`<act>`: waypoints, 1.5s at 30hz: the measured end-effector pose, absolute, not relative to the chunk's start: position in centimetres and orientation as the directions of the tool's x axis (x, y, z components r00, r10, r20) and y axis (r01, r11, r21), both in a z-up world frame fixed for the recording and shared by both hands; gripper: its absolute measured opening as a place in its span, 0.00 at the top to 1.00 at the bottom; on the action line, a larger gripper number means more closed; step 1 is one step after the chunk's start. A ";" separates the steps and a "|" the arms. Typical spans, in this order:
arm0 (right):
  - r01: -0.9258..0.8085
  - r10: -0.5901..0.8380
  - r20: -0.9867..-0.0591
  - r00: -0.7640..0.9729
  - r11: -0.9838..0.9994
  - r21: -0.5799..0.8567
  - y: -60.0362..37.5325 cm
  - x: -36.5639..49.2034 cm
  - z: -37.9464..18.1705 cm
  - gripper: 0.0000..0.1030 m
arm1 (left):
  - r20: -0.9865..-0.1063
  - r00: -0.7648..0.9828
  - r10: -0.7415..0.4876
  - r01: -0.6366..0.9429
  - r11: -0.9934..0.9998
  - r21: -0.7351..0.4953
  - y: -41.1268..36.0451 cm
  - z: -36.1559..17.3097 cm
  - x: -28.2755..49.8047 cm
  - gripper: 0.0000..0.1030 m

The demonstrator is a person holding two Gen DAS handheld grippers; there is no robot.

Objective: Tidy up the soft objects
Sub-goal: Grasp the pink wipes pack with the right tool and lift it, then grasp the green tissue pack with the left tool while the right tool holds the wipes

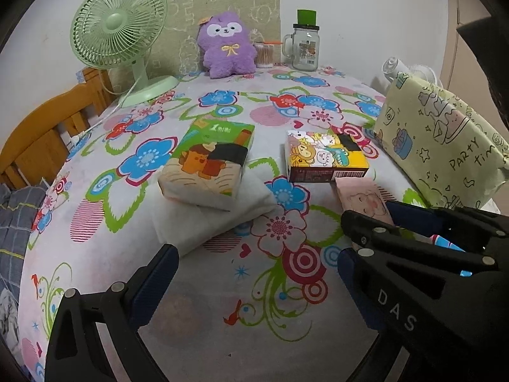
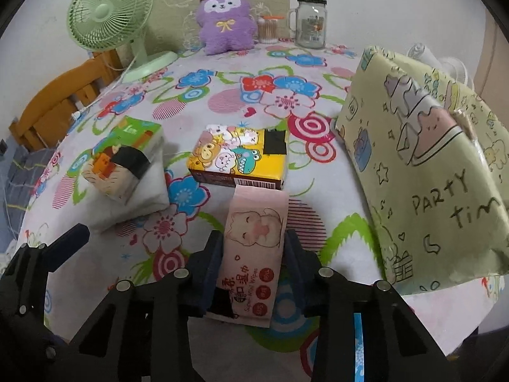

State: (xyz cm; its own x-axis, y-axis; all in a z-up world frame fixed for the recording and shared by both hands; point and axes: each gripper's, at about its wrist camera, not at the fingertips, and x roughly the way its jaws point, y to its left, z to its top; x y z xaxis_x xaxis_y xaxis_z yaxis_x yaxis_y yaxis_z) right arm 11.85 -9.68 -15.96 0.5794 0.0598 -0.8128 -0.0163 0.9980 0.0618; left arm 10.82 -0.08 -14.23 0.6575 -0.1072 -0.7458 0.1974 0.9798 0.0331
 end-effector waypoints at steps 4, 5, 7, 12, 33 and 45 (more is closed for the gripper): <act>-0.030 0.079 -0.789 0.610 0.997 0.076 -9.6 11.2 -14.5 0.60 | -0.732 0.675 -0.096 0.172 0.985 0.029 0.4 -13.3 10.7 0.02; -0.034 0.080 -0.784 0.616 0.997 0.075 -9.5 11.2 -14.2 0.60 | -0.730 0.677 -0.096 0.168 0.985 0.026 0.6 -13.0 10.7 0.02; -0.038 0.086 -0.774 0.627 0.996 0.079 -9.5 11.3 -13.4 0.60 | -0.721 0.687 -0.093 0.159 0.987 0.024 0.9 -12.4 10.9 0.02; -0.055 0.100 -0.751 0.653 0.995 0.085 -9.0 12.1 -12.1 0.60 | -0.702 0.708 -0.081 0.142 0.989 0.030 1.3 -11.2 11.8 0.02; -0.077 0.118 -0.757 0.643 0.993 0.090 -7.8 17.0 -12.9 0.60 | -0.726 0.686 -0.053 0.118 0.992 0.039 2.1 -12.4 17.5 0.42; -0.085 0.129 -0.742 0.658 0.992 0.097 -8.4 15.7 -12.4 0.60 | -0.711 0.701 -0.058 0.115 0.993 0.032 1.1 -11.9 15.9 0.44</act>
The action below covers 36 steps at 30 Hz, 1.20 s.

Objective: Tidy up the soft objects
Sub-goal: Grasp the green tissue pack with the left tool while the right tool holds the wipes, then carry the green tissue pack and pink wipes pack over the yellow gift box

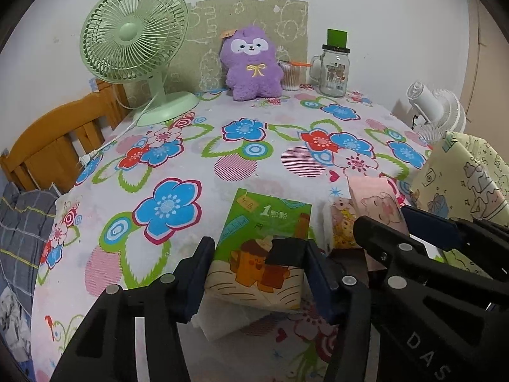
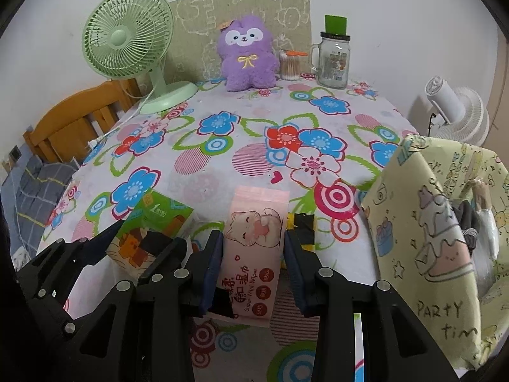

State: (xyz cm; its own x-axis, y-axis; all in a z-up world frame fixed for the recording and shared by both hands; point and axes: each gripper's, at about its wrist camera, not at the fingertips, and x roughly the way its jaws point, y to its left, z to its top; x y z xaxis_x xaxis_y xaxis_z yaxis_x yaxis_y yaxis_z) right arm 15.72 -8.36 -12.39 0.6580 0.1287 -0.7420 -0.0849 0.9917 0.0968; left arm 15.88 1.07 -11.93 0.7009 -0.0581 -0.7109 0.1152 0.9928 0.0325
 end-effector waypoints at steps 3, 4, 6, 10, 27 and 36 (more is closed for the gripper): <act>-0.089 0.130 -0.736 0.665 0.992 0.095 -8.6 15.0 -12.2 0.60 | -0.707 0.705 -0.058 0.112 0.993 0.029 0.9 -11.7 15.3 0.44; -0.091 0.131 -0.733 0.668 0.991 0.095 -8.7 14.8 -12.1 0.60 | -0.704 0.708 -0.057 0.109 0.994 0.030 0.8 -11.6 15.1 0.44; -0.093 0.134 -0.728 0.672 0.991 0.096 -8.9 14.3 -11.9 0.60 | -0.700 0.712 -0.053 0.105 0.994 0.031 0.6 -11.5 14.7 0.44; -0.101 0.137 -0.718 0.682 0.990 0.093 -9.2 13.4 -11.4 0.60 | -0.691 0.721 -0.049 0.096 0.995 0.030 0.3 -11.1 13.7 0.44; -0.135 0.150 -0.668 0.728 0.988 0.075 -10.7 9.4 -9.2 0.60 | -0.660 0.749 -0.060 0.080 0.997 0.001 -1.1 -9.2 10.0 0.44; -0.141 0.155 -0.643 0.750 0.987 0.073 -11.7 7.6 -7.8 0.60 | -0.640 0.764 -0.077 0.086 0.996 -0.018 -1.9 -7.9 8.5 0.44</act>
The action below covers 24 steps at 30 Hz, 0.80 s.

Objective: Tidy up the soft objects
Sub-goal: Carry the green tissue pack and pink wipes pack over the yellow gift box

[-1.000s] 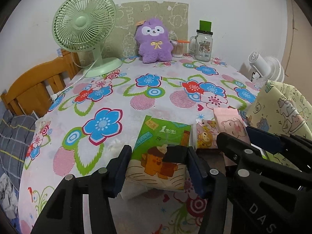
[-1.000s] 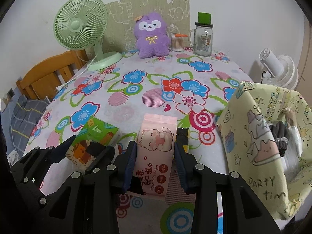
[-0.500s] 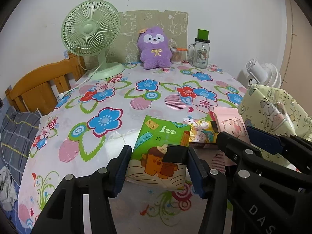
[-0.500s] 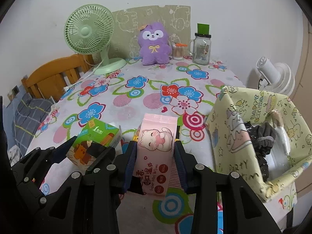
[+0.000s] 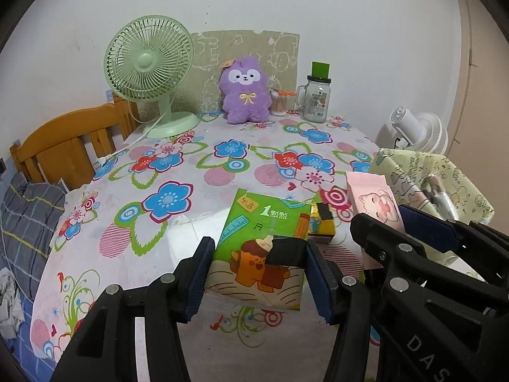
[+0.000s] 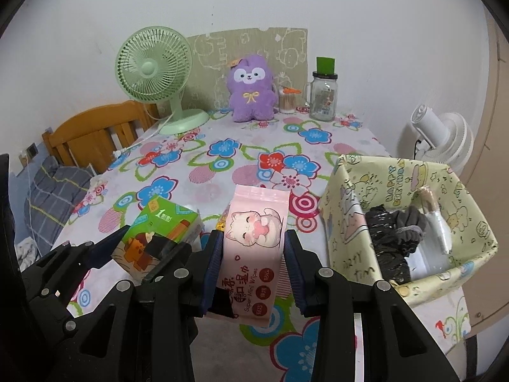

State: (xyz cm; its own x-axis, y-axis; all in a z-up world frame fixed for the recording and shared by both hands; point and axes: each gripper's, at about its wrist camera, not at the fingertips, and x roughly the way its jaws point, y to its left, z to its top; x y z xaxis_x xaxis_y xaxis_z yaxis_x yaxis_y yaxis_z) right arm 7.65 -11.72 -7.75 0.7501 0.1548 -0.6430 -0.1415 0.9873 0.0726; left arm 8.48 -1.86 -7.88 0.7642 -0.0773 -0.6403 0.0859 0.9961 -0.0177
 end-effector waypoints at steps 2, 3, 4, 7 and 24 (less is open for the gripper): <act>-0.142 0.153 -0.637 0.755 0.987 0.069 -11.9 7.3 -7.5 0.59 | -0.636 0.768 -0.079 0.088 0.996 -0.018 -2.1 -7.6 8.2 0.44; -0.143 0.154 -0.636 0.756 0.987 0.070 -12.1 7.1 -7.3 0.59 | -0.635 0.769 -0.079 0.089 0.996 -0.016 -2.2 -7.5 8.1 0.44; -0.143 0.154 -0.635 0.757 0.987 0.070 -12.1 7.0 -7.2 0.59 | -0.634 0.770 -0.077 0.089 0.996 -0.013 -2.3 -7.4 7.9 0.44; -0.146 0.157 -0.631 0.760 0.987 0.070 -12.4 6.7 -6.8 0.59 | -0.632 0.772 -0.066 0.085 0.996 -0.001 -2.7 -7.0 7.5 0.44; -0.136 0.145 -0.598 0.788 0.989 0.061 -14.5 5.7 -4.1 0.59 | -0.602 0.794 -0.084 0.111 0.994 0.008 -4.8 -4.5 6.8 0.44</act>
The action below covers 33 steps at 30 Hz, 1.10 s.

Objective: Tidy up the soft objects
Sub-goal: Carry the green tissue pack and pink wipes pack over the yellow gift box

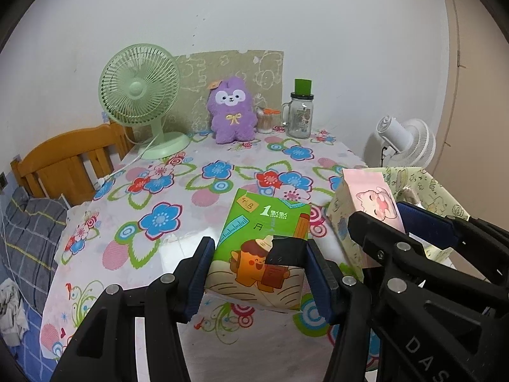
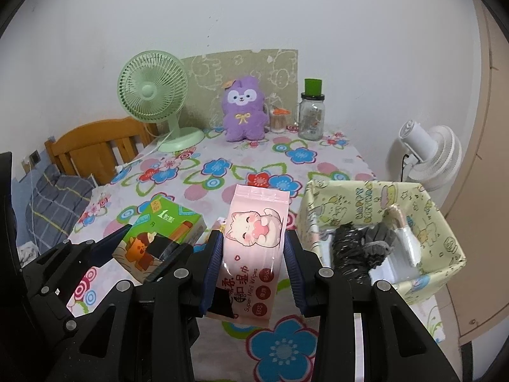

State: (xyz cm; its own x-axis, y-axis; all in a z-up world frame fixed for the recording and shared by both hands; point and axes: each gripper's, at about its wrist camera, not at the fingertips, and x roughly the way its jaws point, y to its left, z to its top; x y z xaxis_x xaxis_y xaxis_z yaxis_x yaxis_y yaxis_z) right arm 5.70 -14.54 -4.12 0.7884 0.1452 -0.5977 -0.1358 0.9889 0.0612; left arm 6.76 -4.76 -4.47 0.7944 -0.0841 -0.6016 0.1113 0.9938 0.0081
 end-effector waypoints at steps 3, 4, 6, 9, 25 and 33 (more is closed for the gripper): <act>-0.119 0.128 -0.589 0.798 0.991 0.055 -15.5 5.7 -3.6 0.59 | -0.593 0.799 -0.096 0.128 0.992 0.013 -5.7 -3.9 6.9 0.44; -0.113 0.121 -0.587 0.801 0.992 0.052 -15.8 5.7 -3.4 0.59 | -0.590 0.801 -0.101 0.134 0.991 0.011 -6.0 -3.8 7.0 0.44; -0.099 0.105 -0.582 0.807 0.994 0.042 -16.5 5.8 -3.0 0.59 | -0.585 0.803 -0.116 0.147 0.989 0.005 -6.7 -3.4 7.1 0.44; -0.083 0.087 -0.577 0.812 0.996 0.035 -17.5 5.9 -2.6 0.59 | -0.578 0.805 -0.133 0.166 0.986 0.005 -8.0 -3.0 7.4 0.44; -0.033 0.057 -0.560 0.827 0.998 0.053 -22.3 7.3 -2.0 0.59 | -0.566 0.808 -0.166 0.219 0.975 0.027 -12.7 -2.4 9.1 0.43; -0.008 0.035 -0.565 0.824 0.999 0.050 -24.7 8.0 -2.2 0.59 | -0.570 0.798 -0.193 0.246 0.969 0.016 -15.0 -2.5 10.2 0.43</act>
State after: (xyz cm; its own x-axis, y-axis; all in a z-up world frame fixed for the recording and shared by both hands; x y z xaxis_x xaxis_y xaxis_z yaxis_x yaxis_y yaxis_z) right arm 8.00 -24.73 -2.19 0.8244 0.0349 -0.5649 -0.0080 0.9987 0.0501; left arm 10.22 -14.99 -2.53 0.7982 -0.1933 -0.5705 0.2464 0.9690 0.0164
